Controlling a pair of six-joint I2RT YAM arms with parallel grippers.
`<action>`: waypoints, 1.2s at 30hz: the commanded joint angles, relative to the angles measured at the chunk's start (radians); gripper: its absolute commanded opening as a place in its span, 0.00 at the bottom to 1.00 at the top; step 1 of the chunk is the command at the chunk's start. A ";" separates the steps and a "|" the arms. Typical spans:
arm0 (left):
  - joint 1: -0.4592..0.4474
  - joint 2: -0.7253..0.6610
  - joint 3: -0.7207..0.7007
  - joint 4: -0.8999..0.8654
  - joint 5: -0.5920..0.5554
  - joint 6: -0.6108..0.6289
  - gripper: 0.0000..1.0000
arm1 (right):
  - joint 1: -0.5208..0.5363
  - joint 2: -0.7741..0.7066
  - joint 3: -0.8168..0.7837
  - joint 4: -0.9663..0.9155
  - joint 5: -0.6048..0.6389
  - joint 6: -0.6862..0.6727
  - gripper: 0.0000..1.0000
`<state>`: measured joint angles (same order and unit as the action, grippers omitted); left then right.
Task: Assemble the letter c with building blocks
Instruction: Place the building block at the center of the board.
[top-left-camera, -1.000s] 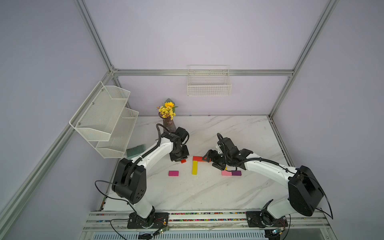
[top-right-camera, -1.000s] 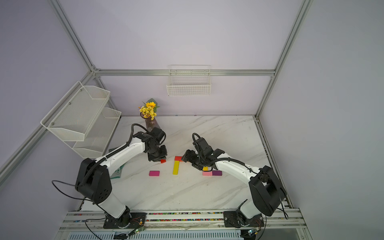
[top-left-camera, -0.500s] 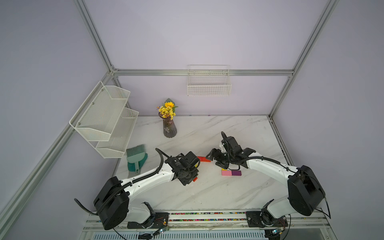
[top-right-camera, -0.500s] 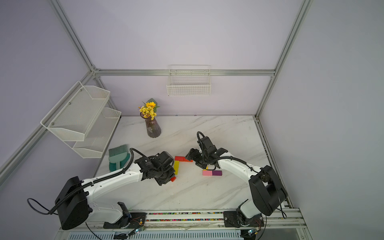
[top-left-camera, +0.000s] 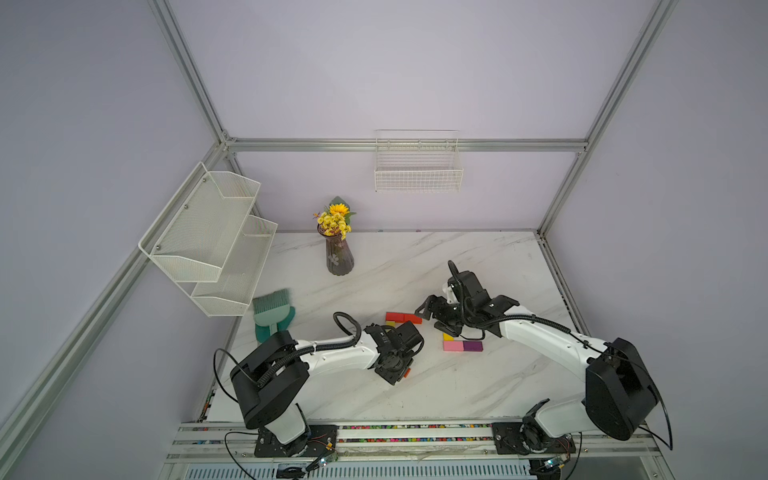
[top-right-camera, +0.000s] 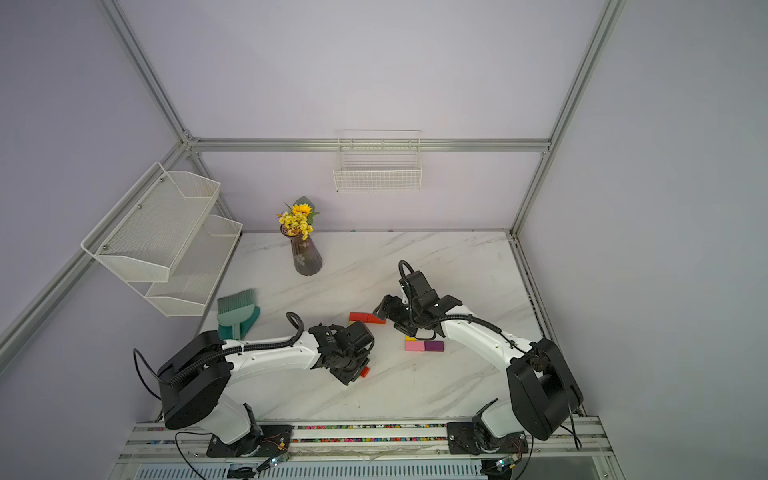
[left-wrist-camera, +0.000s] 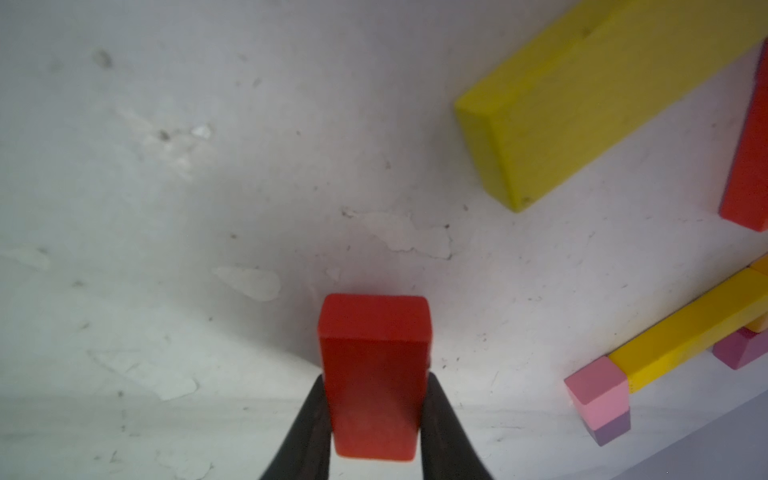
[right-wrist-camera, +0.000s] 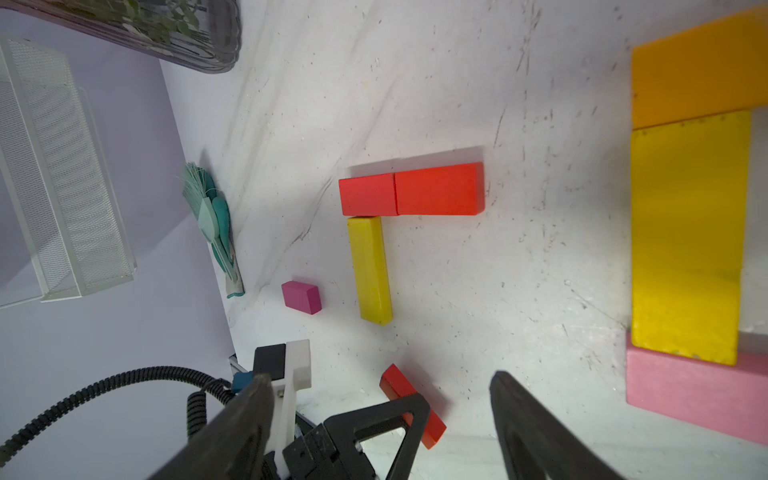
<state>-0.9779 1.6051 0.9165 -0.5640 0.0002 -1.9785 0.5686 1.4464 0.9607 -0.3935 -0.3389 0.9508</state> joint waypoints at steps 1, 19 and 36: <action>-0.004 0.006 -0.016 0.058 -0.014 -0.056 0.30 | -0.006 -0.021 -0.013 -0.027 -0.008 -0.016 0.84; 0.032 -0.333 -0.125 0.122 -0.133 0.014 0.79 | 0.039 -0.107 -0.016 -0.078 0.011 0.052 0.84; 0.586 -0.522 -0.069 -0.248 0.168 0.894 0.93 | 0.456 0.034 -0.096 0.079 0.309 0.389 0.83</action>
<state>-0.4244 1.0595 0.8066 -0.7258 0.0818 -1.3140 0.9985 1.4723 0.8791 -0.3569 -0.1101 1.2442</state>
